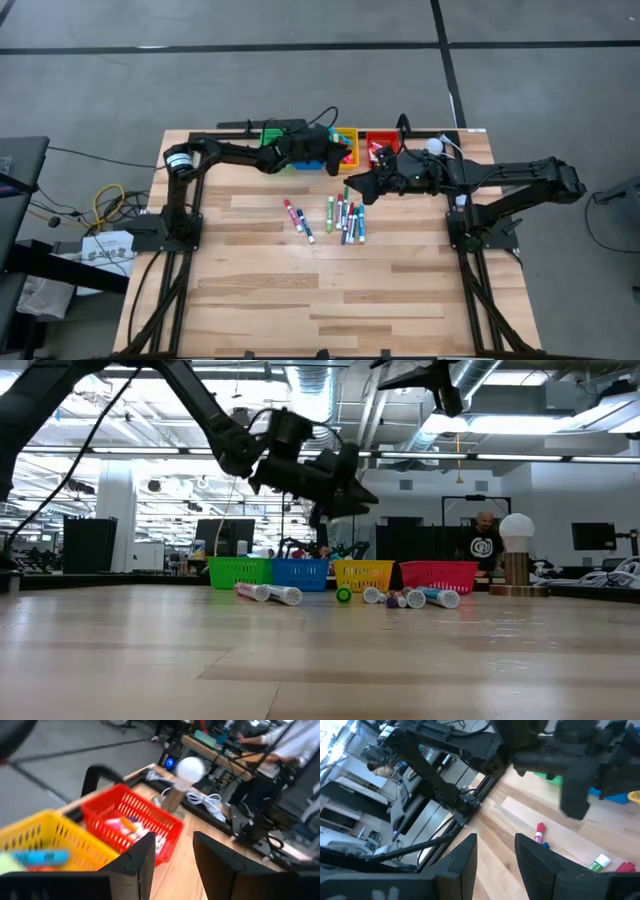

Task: Pick & Place Markers
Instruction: Put the pink dry erase marker into the blue basket

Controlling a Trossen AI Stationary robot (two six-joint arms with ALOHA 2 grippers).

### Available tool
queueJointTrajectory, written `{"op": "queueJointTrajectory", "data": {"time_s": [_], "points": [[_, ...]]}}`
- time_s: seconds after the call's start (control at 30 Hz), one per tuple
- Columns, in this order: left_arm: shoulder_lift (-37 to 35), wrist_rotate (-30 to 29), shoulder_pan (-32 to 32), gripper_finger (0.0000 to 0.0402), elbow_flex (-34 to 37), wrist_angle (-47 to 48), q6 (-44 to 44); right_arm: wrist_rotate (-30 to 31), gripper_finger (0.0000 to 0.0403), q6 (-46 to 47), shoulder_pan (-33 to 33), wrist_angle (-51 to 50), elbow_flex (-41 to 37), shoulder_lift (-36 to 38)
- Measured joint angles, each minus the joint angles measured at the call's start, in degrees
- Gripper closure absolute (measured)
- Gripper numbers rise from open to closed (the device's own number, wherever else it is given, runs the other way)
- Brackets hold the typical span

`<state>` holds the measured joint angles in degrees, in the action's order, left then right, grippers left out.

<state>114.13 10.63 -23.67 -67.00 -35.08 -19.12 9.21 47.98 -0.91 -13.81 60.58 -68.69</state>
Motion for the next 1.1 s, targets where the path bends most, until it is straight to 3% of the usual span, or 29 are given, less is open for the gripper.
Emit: {"op": "queueJointTrajectory", "data": {"time_s": [0.3, 0.63, 1.1], "points": [[-10.41, -1.06, 1.35, 0.027, 3.42, 3.15, 13.77, -0.27, 0.028, 0.05, 0.21, -0.01, 0.0, 0.0], [-17.36, -4.0, 1.49, 0.027, 8.91, 3.22, 14.17, -0.31, 0.028, 1.77, 1.66, 0.12, 0.0, 0.0], [-30.08, -3.5, 2.85, 0.0275, 24.1, 6.96, 16.57, -0.26, 0.028, 1.59, 1.66, 0.18, 0.0, 0.0]]}}
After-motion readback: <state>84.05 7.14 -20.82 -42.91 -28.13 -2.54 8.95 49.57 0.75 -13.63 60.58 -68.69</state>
